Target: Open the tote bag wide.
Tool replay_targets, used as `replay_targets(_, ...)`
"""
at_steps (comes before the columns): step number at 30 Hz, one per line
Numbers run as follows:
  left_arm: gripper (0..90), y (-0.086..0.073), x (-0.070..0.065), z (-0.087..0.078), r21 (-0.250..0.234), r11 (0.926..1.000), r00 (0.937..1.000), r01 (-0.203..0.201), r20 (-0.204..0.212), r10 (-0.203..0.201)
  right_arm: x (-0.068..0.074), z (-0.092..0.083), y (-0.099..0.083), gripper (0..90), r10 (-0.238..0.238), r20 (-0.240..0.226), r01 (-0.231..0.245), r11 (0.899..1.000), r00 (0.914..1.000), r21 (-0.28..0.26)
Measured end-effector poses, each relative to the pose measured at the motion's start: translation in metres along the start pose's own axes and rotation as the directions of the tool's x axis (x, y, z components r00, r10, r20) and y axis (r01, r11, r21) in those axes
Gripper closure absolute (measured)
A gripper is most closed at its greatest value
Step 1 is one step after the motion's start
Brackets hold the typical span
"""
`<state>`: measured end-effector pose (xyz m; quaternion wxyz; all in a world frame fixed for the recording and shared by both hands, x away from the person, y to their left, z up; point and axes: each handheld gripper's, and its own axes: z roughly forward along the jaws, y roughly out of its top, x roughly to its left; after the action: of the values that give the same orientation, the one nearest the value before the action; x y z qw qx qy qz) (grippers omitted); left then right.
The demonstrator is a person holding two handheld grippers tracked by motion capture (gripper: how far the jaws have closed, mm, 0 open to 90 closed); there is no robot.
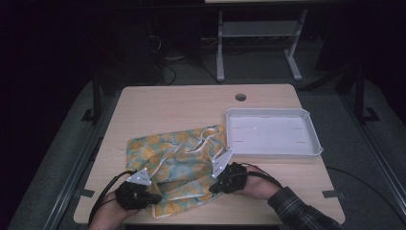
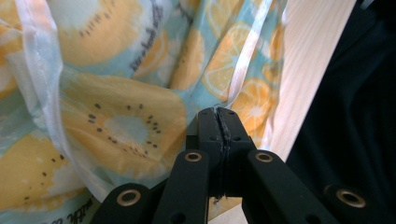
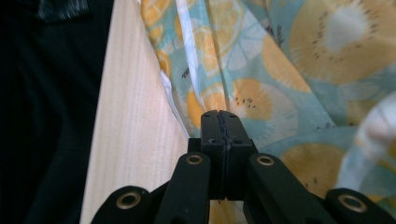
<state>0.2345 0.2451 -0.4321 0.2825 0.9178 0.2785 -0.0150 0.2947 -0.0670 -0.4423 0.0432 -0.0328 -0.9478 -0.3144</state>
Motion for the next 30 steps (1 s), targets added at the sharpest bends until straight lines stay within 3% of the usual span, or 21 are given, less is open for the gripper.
replay_targets(11, 85.3, -0.002, -0.001, 0.013, 0.053, 0.9985, 0.9999, -0.014, -0.008, 0.014, 0.005, 0.013, 0.001, 88.6, -0.042, 0.020, 0.041, 0.996, 0.9989, 0.078)
replay_targets(15, 76.8, -0.001, -0.002, 0.010, 0.048, 0.9986, 0.9998, -0.021, -0.002, 0.021, 0.006, 0.014, 0.002, 88.5, -0.052, 0.030, 0.049, 0.995, 0.9982, 0.088)
replay_targets(16, 74.7, 0.000, -0.003, 0.008, 0.039, 0.9991, 0.9999, -0.014, -0.005, 0.015, 0.006, 0.014, 0.001, 88.5, -0.050, 0.024, 0.047, 0.995, 0.9985, 0.085)
replay_targets(17, 72.6, 0.001, -0.003, 0.004, 0.035, 0.9989, 0.9995, -0.032, -0.005, 0.033, 0.006, 0.014, 0.002, 88.5, -0.052, 0.027, 0.049, 0.995, 0.9983, 0.088)
replay_targets(20, 68.6, 0.005, -0.006, -0.011, -0.026, 0.9994, 0.9997, -0.022, -0.006, 0.022, 0.006, 0.014, 0.002, 88.5, -0.054, 0.032, 0.051, 0.995, 0.9980, 0.091)
replay_targets(25, 66.5, 0.013, -0.005, -0.034, -0.116, 0.9927, 0.9985, -0.033, -0.047, 0.027, 0.006, 0.014, 0.002, 88.4, -0.054, 0.030, 0.052, 0.995, 0.9981, 0.090)
replay_targets(30, 63.9, 0.031, 0.002, -0.043, -0.128, 0.9883, 0.9908, -0.084, -0.116, 0.069, 0.006, 0.014, 0.002, 88.2, -0.051, 0.028, 0.048, 0.995, 0.9983, 0.089)
